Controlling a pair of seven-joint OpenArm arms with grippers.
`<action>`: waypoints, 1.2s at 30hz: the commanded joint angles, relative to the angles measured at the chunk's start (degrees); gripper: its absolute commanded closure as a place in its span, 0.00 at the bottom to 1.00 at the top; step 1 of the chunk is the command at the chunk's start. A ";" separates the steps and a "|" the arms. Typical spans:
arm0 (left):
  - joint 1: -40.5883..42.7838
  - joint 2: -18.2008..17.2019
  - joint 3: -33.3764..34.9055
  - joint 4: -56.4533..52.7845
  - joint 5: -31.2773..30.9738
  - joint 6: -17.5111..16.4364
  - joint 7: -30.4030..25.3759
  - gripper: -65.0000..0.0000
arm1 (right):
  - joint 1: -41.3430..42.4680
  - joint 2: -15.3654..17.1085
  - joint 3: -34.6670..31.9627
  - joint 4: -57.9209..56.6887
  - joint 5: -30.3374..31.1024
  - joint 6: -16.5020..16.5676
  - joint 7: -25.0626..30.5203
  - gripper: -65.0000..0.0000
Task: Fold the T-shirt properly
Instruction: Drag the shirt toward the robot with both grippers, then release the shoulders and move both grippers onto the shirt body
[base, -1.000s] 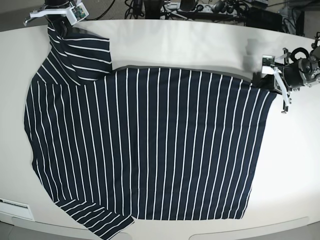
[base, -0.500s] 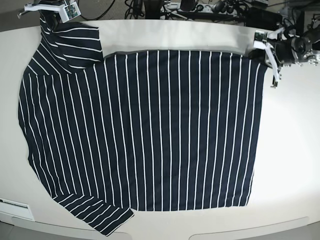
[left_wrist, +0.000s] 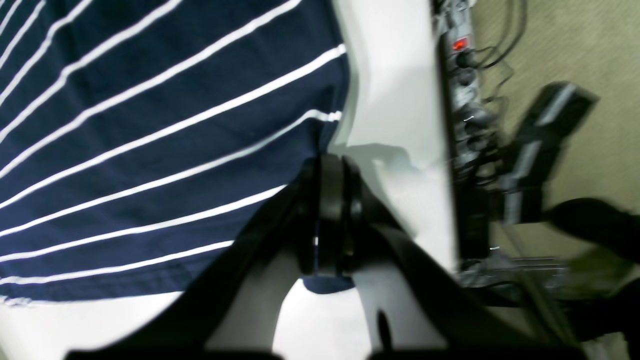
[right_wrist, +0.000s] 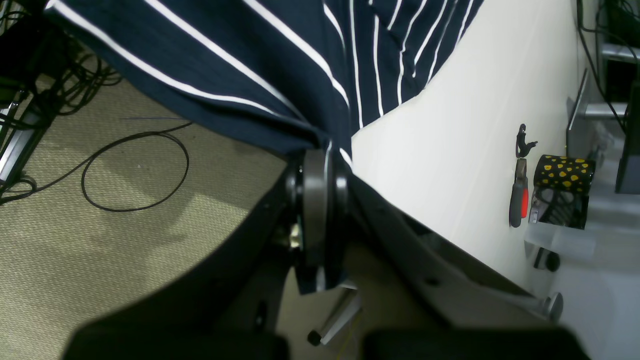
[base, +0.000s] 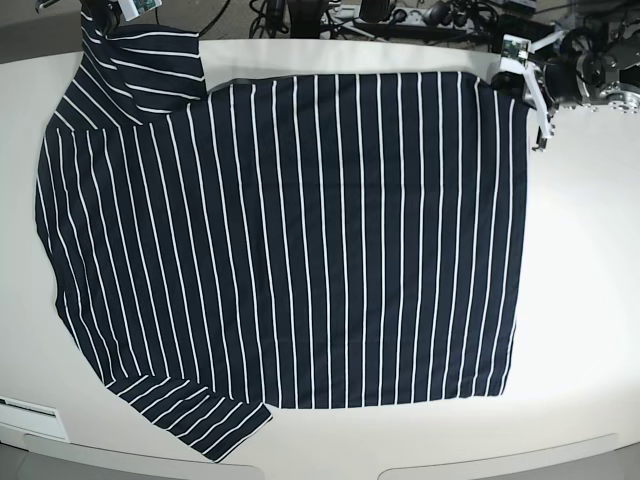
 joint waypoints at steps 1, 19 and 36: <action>-0.20 -2.40 -0.48 1.11 -0.87 -0.15 -0.79 1.00 | -0.92 0.20 0.07 0.92 -0.87 -0.85 -0.70 1.00; -0.24 -7.33 4.31 5.01 -2.99 -1.64 -0.81 1.00 | -0.92 0.20 0.07 0.92 -0.72 -2.89 -10.62 1.00; -0.26 -5.84 5.18 5.01 12.39 25.16 6.82 1.00 | -0.92 2.78 0.07 0.92 -23.19 -15.06 -2.95 1.00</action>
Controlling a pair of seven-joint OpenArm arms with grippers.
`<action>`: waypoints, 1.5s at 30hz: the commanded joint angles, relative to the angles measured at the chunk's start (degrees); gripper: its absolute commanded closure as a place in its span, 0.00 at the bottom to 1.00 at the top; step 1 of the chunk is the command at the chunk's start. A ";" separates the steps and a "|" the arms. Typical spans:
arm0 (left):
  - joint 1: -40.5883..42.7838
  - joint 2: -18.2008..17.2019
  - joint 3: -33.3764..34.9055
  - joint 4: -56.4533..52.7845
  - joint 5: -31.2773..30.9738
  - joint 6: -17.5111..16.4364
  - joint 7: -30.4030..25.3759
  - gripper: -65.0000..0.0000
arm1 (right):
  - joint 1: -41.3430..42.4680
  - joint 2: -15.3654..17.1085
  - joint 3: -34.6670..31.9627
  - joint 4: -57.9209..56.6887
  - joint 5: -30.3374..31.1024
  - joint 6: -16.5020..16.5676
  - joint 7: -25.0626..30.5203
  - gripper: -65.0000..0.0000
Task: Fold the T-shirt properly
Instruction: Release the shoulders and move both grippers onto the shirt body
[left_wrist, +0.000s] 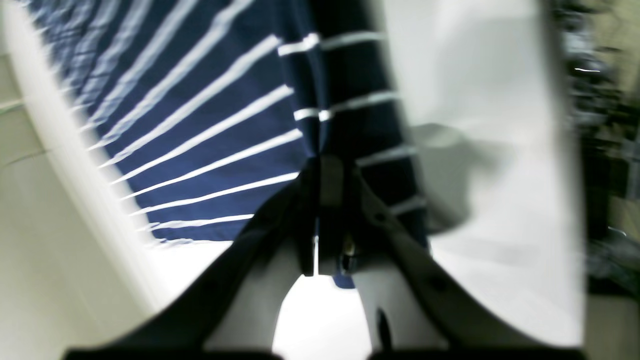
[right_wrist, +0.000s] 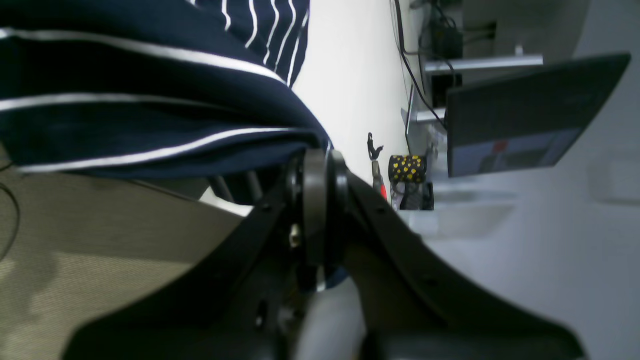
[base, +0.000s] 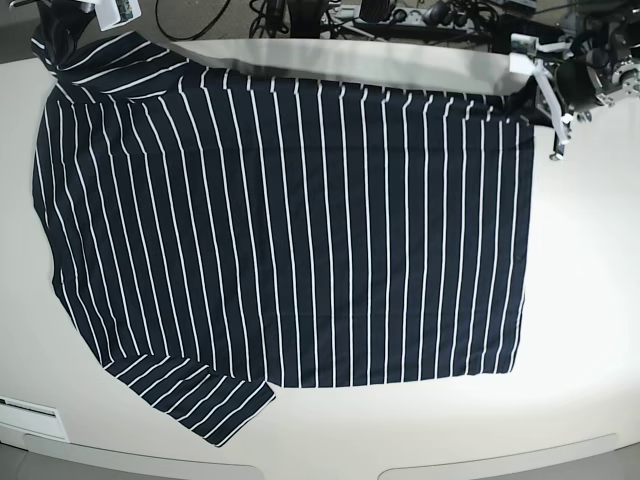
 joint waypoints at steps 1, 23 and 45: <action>-0.52 -1.01 -0.33 0.55 1.05 2.64 0.96 1.00 | -0.85 1.18 0.22 0.92 -2.08 -1.53 0.37 1.00; -9.94 11.50 -0.72 -3.26 10.12 11.78 8.28 1.00 | 24.48 7.26 0.81 0.92 19.45 15.91 14.93 1.00; -11.93 14.16 -0.76 -7.98 9.55 17.75 8.96 1.00 | 44.41 14.86 1.03 -10.73 36.41 21.38 19.43 1.00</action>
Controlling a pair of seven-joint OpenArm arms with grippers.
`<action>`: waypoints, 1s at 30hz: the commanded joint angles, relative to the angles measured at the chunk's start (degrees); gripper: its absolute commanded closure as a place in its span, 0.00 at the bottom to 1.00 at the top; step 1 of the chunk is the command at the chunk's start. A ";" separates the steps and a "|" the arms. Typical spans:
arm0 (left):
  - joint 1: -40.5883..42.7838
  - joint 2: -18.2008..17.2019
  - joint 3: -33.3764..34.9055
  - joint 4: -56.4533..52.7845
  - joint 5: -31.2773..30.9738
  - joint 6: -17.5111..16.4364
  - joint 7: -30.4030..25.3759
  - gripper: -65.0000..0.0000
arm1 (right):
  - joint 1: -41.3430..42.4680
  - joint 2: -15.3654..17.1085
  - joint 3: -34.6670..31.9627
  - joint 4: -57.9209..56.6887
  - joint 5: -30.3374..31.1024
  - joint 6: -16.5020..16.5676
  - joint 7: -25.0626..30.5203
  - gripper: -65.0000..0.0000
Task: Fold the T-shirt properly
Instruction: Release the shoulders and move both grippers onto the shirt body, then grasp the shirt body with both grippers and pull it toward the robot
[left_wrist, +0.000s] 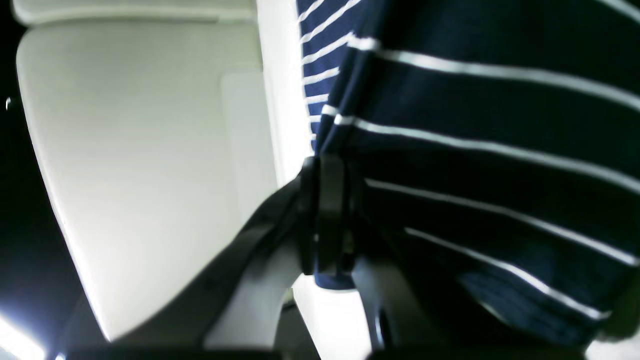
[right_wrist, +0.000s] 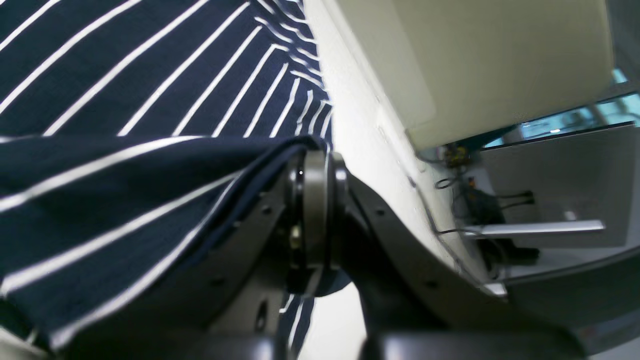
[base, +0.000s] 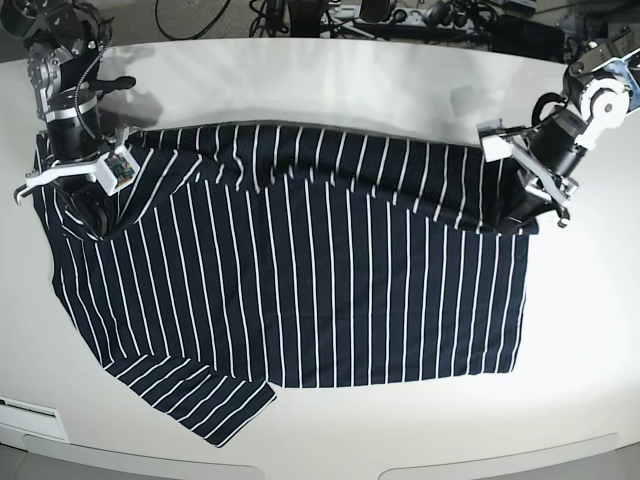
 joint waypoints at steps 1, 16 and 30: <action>-0.63 -0.55 -0.59 -0.31 0.42 1.29 0.28 1.00 | 0.57 0.94 0.44 0.09 -0.66 -0.55 1.66 1.00; -0.79 5.31 -1.51 -7.93 0.57 5.92 1.14 1.00 | 7.08 2.51 0.44 -2.36 2.47 -0.83 3.06 1.00; -0.79 9.49 -3.37 -8.11 -2.51 6.34 1.77 1.00 | 13.44 2.34 0.42 -6.67 11.98 3.69 4.63 1.00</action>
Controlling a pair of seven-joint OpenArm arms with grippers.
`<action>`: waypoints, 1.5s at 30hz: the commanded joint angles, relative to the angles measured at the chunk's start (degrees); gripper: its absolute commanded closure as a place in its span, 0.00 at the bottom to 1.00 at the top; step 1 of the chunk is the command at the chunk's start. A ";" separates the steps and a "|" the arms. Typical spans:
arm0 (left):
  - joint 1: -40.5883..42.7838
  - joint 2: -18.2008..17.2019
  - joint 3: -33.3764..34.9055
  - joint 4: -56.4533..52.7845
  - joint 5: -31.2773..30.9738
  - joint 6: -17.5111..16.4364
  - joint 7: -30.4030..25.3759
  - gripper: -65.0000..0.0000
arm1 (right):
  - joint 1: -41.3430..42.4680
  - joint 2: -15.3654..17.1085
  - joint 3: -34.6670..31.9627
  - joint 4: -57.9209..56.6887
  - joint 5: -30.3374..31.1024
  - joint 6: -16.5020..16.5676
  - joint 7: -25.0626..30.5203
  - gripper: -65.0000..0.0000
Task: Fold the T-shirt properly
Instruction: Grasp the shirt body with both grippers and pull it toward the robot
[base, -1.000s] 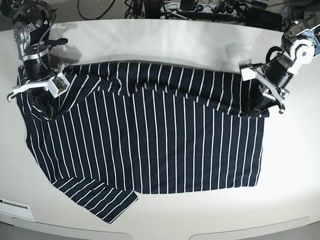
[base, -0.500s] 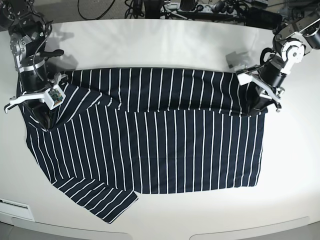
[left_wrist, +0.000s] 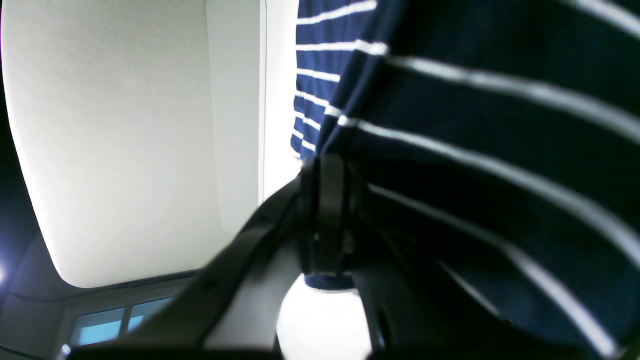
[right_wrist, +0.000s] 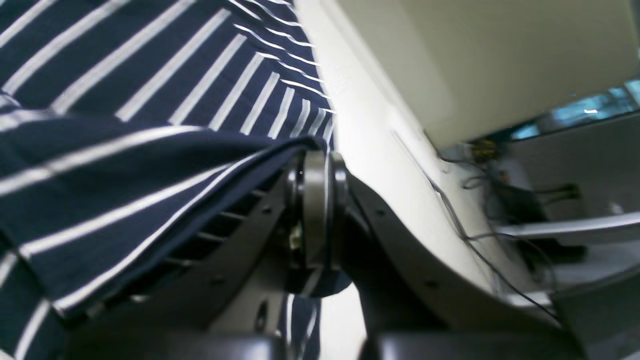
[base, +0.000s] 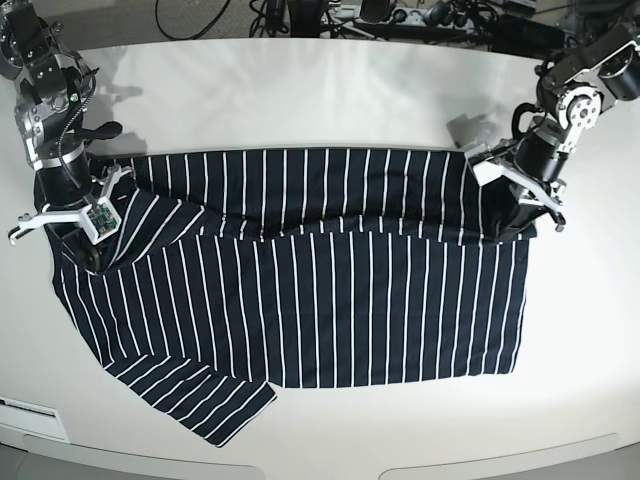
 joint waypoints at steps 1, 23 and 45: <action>-0.70 -0.59 -1.55 0.52 0.52 2.78 -0.24 1.00 | 1.16 1.18 0.63 0.66 -0.39 -1.05 1.46 0.97; 2.43 3.82 -4.79 0.52 -16.92 11.37 -1.38 1.00 | -1.25 -4.20 0.59 -1.40 10.23 -1.03 -0.90 1.00; -8.48 9.42 -4.79 -6.71 -54.69 -32.52 20.33 1.00 | 6.38 -6.88 0.61 -15.85 28.65 13.99 -30.60 1.00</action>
